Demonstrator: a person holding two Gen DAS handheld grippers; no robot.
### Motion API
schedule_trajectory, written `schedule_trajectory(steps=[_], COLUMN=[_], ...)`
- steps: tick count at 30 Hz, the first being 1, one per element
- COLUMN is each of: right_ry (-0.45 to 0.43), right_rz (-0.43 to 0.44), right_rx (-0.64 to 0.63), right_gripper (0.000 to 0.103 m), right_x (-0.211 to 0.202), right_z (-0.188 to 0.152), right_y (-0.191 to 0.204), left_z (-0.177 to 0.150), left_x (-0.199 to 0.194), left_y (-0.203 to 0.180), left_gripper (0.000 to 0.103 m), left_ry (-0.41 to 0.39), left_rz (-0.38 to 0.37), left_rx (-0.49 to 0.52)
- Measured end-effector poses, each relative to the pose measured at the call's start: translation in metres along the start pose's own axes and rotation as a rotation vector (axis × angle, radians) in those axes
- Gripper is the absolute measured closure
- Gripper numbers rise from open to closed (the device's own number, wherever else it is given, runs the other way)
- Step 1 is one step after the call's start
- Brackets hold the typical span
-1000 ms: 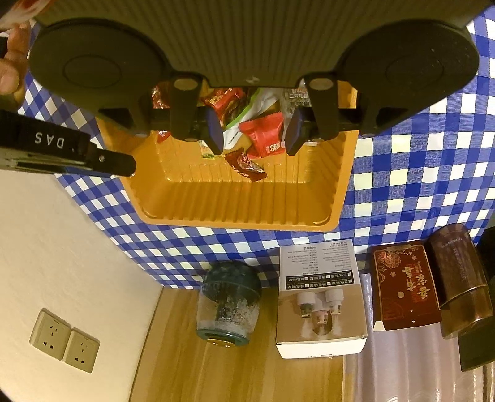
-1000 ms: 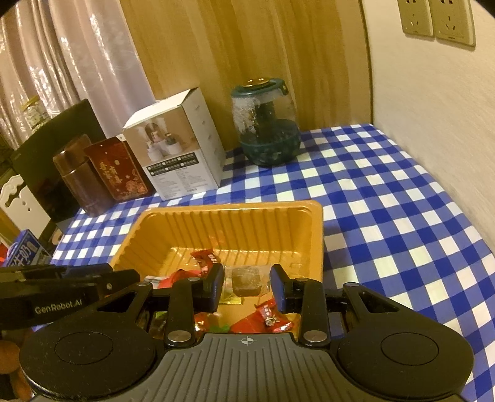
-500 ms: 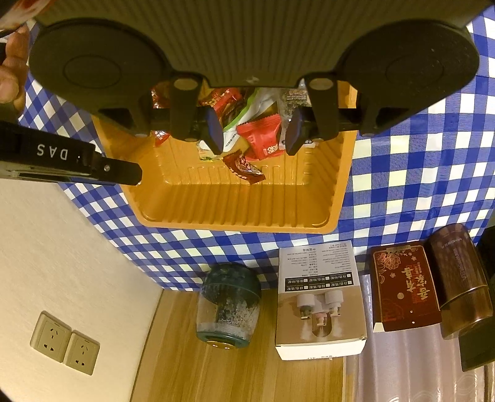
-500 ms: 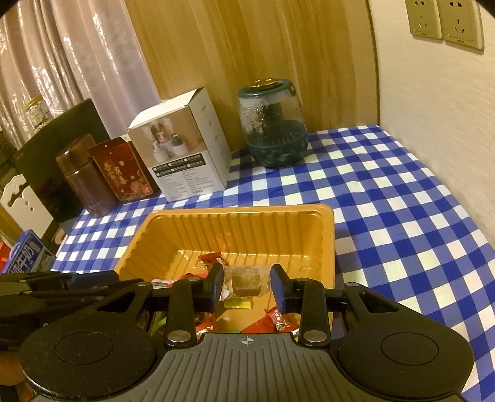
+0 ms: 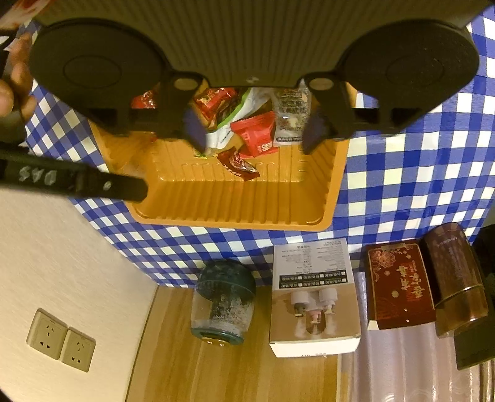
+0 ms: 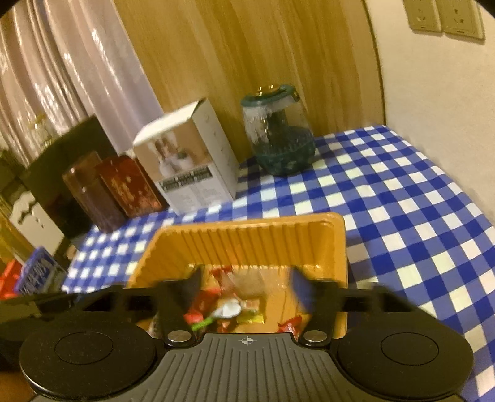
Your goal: Organize snacks
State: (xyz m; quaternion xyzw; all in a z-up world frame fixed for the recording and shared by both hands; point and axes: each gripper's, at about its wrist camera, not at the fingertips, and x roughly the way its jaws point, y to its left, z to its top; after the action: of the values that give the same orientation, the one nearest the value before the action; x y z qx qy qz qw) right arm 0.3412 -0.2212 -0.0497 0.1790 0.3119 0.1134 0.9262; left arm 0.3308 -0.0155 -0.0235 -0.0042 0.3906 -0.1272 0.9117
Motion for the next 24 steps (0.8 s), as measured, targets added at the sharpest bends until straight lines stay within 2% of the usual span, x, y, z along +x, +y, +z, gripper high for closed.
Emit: schedule_trajectory(steps=[11, 16, 24], right_ry=[-0.002, 0.005, 0.035], right_rz=[-0.06, -0.072, -0.08], right_rx=[0.045, 0.065, 0.074], right_gripper=[0.028, 0.028, 0.027], right_x=[-0.015, -0.028, -0.05], right_z=[-0.007, -0.013, -0.023], right_y=[-0.02, -0.024, -0.019], left_z=[-0.009, -0.01, -0.018], left_x=[-0.009, -0.021, -0.048], left_y=[-0.004, -0.007, -0.015], left_gripper=[0.006, 0.0, 0.0], left_ry=[-0.036, -0.05, -0.065], left_rz=[0.054, 0.066, 0.067], left_rx=[0.04, 0.03, 0.012])
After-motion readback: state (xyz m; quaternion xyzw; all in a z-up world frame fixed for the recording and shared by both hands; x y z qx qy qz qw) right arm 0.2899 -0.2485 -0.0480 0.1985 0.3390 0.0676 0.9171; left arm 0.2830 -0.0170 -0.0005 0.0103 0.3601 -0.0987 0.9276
